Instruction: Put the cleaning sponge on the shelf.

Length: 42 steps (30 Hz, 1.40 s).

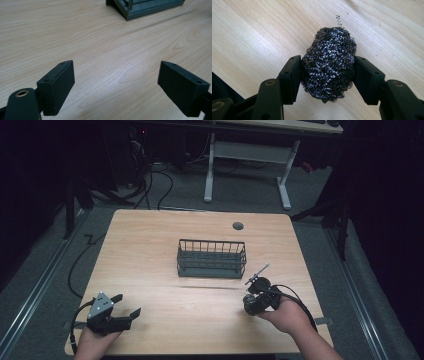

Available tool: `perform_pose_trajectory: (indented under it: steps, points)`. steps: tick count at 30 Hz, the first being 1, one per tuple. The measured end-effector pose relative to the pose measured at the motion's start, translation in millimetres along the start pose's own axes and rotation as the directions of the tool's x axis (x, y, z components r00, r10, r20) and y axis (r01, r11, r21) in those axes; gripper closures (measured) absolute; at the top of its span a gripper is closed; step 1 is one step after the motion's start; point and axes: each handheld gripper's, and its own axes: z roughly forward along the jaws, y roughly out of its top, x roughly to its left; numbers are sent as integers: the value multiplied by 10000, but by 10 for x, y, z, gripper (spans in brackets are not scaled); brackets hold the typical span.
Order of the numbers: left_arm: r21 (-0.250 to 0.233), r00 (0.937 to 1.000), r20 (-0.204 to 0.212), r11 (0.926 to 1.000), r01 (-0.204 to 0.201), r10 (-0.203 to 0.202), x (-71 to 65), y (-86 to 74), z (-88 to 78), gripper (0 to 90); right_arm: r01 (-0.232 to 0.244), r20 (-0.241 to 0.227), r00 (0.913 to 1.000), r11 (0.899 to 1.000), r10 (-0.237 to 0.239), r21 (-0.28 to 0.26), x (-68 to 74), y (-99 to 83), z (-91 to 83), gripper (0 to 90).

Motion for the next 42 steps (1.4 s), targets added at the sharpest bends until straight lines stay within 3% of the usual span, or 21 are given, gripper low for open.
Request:
perform_pose_trajectory:
  steps: [3, 10, 14, 16, 25, 38, 42]
  points:
    - [-2, 10000, 4, 10000, 21, -21, 2, -1, -1, 145, -138, -35, 9999, 9999, 138, 18, -13, 38, -41, 431]
    - [39, 10000, 23, 10000, -13, 13, 7, -1, -7, 146, 59, 37, 10000, 10000, -59, 47, -77, 159, -155, 433]
    - [4, 10000, 20, 10000, 25, -25, 12, -2, -13, 146, -231, 12, 9997, 9997, 231, 54, -115, 239, -234, 433]
    - [3, 10000, 21, 10000, 23, -23, 12, -3, -14, 146, -102, -15, 9999, 9999, 102, 15, -134, 256, -242, 433]
    - [7, 10000, 39, 10000, 53, -53, 11, -6, -10, 146, -319, -82, 9995, 9995, 319, 40, -227, 417, -333, 436]
    - [46, 10000, -5, 10000, 73, -73, 18, -14, -8, 146, -202, -39, 9998, 9994, 201, -295, -298, 864, -500, 436]
    - [76, 10000, 16, 9999, 80, -80, 19, -17, -9, 146, -382, -75, 9992, 9988, 380, -293, -298, 964, -519, 436]
